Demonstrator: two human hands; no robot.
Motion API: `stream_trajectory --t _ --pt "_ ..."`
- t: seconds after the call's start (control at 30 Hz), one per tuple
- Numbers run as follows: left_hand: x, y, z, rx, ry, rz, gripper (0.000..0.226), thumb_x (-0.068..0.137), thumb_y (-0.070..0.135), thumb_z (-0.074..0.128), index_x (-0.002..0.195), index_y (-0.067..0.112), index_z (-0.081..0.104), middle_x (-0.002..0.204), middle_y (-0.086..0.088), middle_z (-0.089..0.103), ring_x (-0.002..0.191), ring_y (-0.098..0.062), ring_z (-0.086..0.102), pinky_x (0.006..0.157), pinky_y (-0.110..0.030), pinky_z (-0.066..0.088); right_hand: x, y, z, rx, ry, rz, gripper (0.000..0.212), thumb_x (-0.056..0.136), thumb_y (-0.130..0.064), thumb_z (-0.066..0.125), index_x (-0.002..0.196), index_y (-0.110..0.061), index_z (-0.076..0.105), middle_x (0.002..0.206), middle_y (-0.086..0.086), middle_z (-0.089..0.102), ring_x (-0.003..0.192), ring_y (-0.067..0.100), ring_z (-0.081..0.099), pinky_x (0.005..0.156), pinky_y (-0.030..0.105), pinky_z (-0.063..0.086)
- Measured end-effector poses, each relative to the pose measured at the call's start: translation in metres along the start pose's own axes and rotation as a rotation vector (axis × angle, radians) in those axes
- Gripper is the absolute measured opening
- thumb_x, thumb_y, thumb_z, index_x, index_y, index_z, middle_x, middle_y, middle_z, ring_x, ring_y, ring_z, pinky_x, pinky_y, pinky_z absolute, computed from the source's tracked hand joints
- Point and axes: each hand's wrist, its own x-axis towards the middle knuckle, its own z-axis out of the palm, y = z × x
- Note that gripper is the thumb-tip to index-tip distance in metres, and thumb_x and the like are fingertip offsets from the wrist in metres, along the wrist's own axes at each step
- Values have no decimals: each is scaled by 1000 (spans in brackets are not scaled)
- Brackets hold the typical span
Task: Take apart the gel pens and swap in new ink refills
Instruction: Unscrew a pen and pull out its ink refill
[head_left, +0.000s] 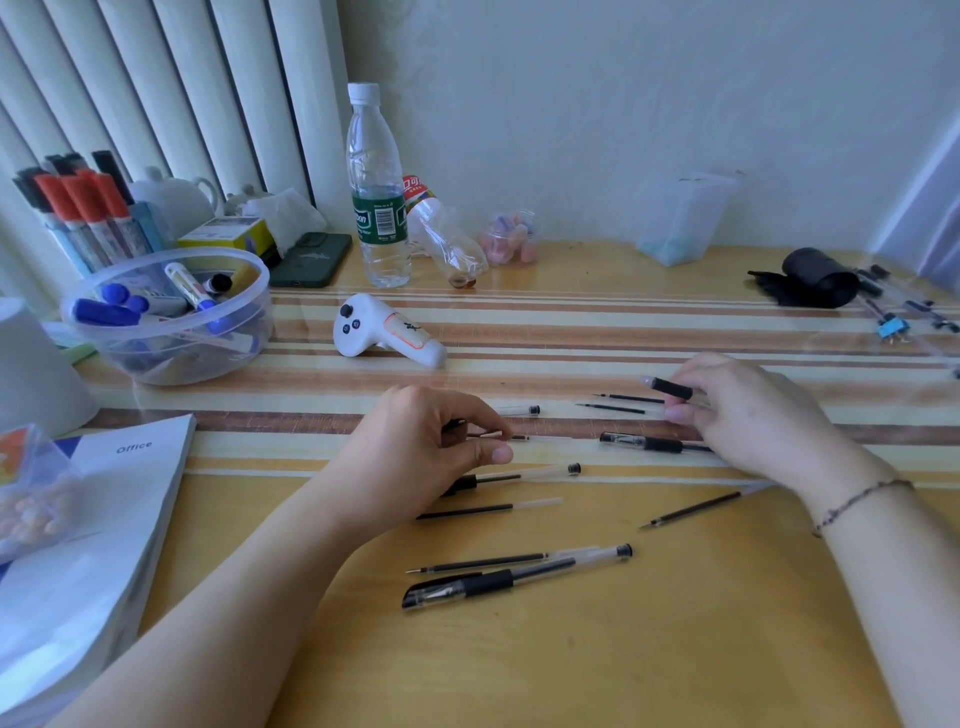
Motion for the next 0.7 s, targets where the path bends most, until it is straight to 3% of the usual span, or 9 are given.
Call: stream_trajectory --t 0.07,0.17,0.3,0.37,0.43,0.6,0.7 --pt "0 1 0 -51 42 -8 12 77 38 76 85 30 76 48 7 49 47 -5 39 48 -16 34 -5 -4 -8 53 79 -42 18 94 -40 53 101 -29 66 101 -15 62 79 18 58 65 35 50" --pt "1 5 -1 -186 96 -3 11 75 35 77 84 29 77 51 2 44 49 -8 35 50 -21 32 -17 -23 -21 261 164 -150 12 93 -33 59 82 -35 64 67 -11 64 53 10 52 51 29 41" --pt "3 9 0 -351 105 35 16 70 42 74 83 34 77 50 2 31 51 -16 27 55 -27 26 -27 -46 -21 341 163 -257 24 90 -15 63 73 -32 61 65 -15 68 58 -8 57 50 21 33" --pt "3 10 1 -380 93 56 15 71 44 75 85 37 77 54 -18 34 55 -35 30 61 -31 29 -28 -49 -20 355 166 -268 24 89 -13 64 74 -32 61 66 -18 68 58 -8 58 51 21 34" --pt "2 12 1 -391 87 67 15 72 44 73 85 38 77 59 -28 37 59 -41 32 62 -33 29 -28 -48 -20 352 165 -277 24 88 -13 65 75 -32 60 64 -17 68 59 -9 58 50 20 34" --pt "3 13 1 -394 89 69 14 76 44 75 87 36 76 58 -28 41 56 -31 32 58 -31 28 -29 -47 -21 310 178 -297 33 87 -9 65 74 -39 58 63 -19 67 56 -10 55 45 12 31" --pt "1 13 2 -378 91 66 19 74 46 72 86 32 76 53 -12 36 51 -17 30 54 -28 27 -30 -47 -19 257 197 -314 39 83 -11 68 72 -46 54 59 -18 64 49 7 51 45 18 37"
